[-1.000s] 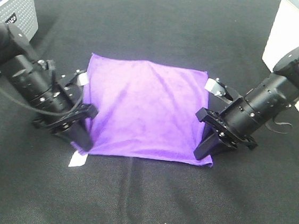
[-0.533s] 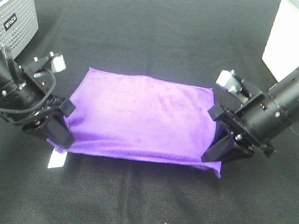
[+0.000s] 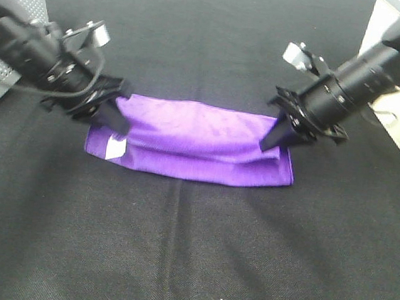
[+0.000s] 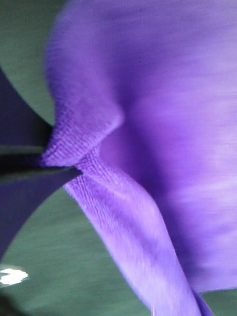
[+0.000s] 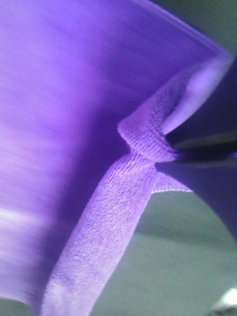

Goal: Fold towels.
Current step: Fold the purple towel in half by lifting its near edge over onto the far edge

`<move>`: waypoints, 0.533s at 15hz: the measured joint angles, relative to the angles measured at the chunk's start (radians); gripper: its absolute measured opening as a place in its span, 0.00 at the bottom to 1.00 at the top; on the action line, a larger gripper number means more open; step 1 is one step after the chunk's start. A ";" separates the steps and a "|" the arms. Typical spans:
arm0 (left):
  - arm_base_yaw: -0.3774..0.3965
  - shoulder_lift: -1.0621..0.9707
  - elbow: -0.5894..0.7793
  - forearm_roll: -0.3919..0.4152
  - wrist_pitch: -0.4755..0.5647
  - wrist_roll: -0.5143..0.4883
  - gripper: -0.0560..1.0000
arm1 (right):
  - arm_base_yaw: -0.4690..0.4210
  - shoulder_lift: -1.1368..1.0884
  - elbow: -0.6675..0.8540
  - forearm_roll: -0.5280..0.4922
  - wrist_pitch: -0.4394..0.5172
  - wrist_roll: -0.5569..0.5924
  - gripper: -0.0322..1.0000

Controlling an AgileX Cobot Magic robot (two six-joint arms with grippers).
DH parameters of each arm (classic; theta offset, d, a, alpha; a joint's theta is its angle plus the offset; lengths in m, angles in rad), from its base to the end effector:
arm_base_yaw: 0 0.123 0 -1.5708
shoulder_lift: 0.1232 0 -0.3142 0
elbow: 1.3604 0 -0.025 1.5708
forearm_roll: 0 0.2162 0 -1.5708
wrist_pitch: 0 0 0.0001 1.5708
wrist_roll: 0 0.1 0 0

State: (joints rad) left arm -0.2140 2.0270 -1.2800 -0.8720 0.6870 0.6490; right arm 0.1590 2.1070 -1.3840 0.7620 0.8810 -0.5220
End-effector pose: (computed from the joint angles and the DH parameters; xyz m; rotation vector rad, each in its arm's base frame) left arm 0.3749 -0.1312 0.1935 0.3112 2.6833 -0.7800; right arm 0.3858 0.1158 0.1804 -0.2822 2.8489 0.8500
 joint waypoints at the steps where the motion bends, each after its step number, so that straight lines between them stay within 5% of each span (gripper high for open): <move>1: 0.000 0.035 -0.045 0.000 -0.011 0.000 0.06 | -0.001 0.039 -0.066 -0.025 0.000 0.023 0.04; 8: 0.010 0.205 -0.283 0.000 -0.022 -0.001 0.06 | -0.043 0.228 -0.392 -0.127 0.035 0.149 0.04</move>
State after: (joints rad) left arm -0.2040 2.2320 -1.5630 -0.8720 0.6650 0.6480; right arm 0.1160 2.3350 -1.7760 0.6350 0.9160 -0.3730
